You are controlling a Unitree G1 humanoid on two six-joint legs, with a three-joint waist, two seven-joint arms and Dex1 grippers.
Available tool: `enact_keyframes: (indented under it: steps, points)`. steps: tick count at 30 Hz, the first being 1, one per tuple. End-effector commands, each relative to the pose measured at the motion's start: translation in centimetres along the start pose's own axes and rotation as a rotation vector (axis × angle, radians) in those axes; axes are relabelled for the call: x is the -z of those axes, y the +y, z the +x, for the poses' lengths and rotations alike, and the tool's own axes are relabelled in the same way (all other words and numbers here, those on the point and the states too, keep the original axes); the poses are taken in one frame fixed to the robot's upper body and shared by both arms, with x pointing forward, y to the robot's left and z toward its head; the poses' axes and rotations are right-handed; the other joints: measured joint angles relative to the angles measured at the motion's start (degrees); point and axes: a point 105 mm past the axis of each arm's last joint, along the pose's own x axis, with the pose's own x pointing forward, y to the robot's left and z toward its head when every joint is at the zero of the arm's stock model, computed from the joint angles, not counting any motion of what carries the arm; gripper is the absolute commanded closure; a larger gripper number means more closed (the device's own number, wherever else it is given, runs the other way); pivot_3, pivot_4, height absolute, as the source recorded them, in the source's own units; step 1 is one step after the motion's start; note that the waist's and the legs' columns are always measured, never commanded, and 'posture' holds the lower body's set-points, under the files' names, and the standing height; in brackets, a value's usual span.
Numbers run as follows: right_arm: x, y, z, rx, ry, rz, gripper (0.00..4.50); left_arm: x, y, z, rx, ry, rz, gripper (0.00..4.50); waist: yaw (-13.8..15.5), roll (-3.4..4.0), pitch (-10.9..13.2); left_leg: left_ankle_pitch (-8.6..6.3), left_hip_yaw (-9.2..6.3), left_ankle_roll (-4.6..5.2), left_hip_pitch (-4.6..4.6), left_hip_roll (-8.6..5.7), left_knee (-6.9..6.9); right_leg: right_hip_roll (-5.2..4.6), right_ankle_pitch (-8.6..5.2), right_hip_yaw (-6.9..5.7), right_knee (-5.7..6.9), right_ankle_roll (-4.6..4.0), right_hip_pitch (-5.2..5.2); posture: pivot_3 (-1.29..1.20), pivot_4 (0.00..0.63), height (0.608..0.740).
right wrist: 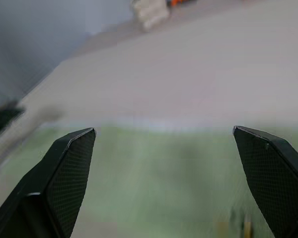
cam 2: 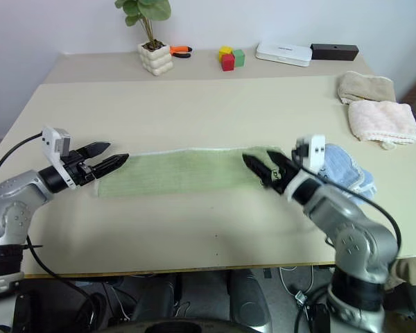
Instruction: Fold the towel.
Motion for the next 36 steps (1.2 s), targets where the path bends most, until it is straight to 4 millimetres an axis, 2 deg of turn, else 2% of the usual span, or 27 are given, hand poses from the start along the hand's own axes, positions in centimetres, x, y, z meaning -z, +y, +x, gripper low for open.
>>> enact_keyframes:
  steps: [1, 3, 6, 9, 11, 15, 27, 28, 30, 36]
  points:
    - [-0.1, -1.6, -2.5, 0.172, -0.036, -0.016, 0.0, -2.2, -1.8, 0.1, 0.121, -0.02, 0.181, 0.04, 0.1, 0.0, 0.0, 0.0, 0.03, 0.0, 0.02, 0.0, -0.01, 0.0, 0.0, 0.02, 0.0, 0.0, 0.0, 0.0, 0.15, 0.74]
    - [1.0, -3.1, -3.5, 0.296, -0.029, 0.03, 0.0, -2.4, -2.9, 0.3, 0.197, -0.023, 0.249, 0.04, 0.3, 0.0, 0.0, 0.0, 0.03, 0.0, 0.03, 0.0, -0.03, 0.01, -0.01, 0.02, -0.01, -0.02, 0.0, 0.0, 0.15, 0.74]
    - [1.5, -2.9, -3.7, 0.32, -0.037, 0.038, 0.0, -2.5, -3.7, 0.5, 0.253, -0.057, 0.292, 0.04, 0.2, 0.0, 0.0, 0.0, 0.12, 0.0, 0.07, 0.01, -0.03, 0.01, -0.05, 0.09, -0.04, -0.1, 0.0, 0.0, 0.15, 0.74]
    - [2.5, -3.6, -3.9, 0.405, -0.054, 0.107, 0.0, -2.8, -4.2, 1.0, 0.3, -0.079, 0.299, 0.04, 0.3, -0.03, 0.0, 0.0, 0.12, 0.0, 0.09, 0.04, -0.06, 0.04, -0.09, 0.1, -0.05, -0.16, 0.01, 0.0, 0.15, 0.74]
    - [2.7, -3.4, -3.5, 0.408, -0.059, 0.116, 0.0, -2.9, -4.5, 1.0, 0.317, -0.088, 0.297, 0.04, 0.2, -0.02, 0.0, 0.0, 0.13, 0.0, 0.07, 0.04, -0.06, 0.04, -0.09, 0.11, -0.07, -0.16, 0.01, 0.0, 0.15, 0.74]
    - [2.4, -4.3, -2.4, 0.461, -0.119, 0.22, 0.0, -2.7, -4.6, 1.0, 0.333, -0.079, 0.286, 0.04, 0.1, -0.02, 0.0, 0.0, 0.13, 0.0, 0.1, 0.05, -0.08, 0.06, -0.09, 0.11, -0.08, -0.16, 0.0, 0.0, 0.15, 0.74]
    - [3.4, -5.6, 0.5, 0.512, -0.105, 0.244, 0.0, -2.6, -5.1, 0.6, 0.307, -0.084, 0.282, 0.04, 0.1, -0.05, 0.0, -0.01, 0.13, 0.02, 0.24, 0.07, -0.12, 0.06, -0.1, 0.1, -0.2, -0.17, 0.18, 0.0, 0.15, 0.74]
    - [3.5, -5.6, 0.7, 0.509, -0.106, 0.251, 0.53, -2.6, -5.1, 0.6, 0.304, -0.084, 0.281, 0.0, 0.1, -0.05, 0.0, -0.01, 0.13, 0.02, 0.34, 0.08, -0.14, 0.07, -0.11, 0.1, -0.22, -0.18, 0.27, 0.0, 0.15, 0.74]
    - [3.6, -5.7, 1.2, 0.507, -0.11, 0.276, 1.21, -2.6, -5.0, 0.5, 0.298, -0.084, 0.281, 0.0, 0.0, -0.05, 0.0, -0.02, 0.13, 0.04, 0.4, 0.09, -0.15, 0.08, -0.11, 0.1, -0.3, -0.19, 0.36, 0.0, 0.15, 0.74]
    - [2.7, -4.7, 2.1, 0.465, -0.147, 0.275, 4.28, -2.6, -4.8, 0.6, 0.291, -0.087, 0.279, 0.0, -0.7, -0.03, 0.0, -0.04, 0.13, 0.06, 0.39, 0.1, -0.24, 0.09, -0.11, 0.1, -0.34, -0.18, 0.34, 0.0, 0.15, 0.74]
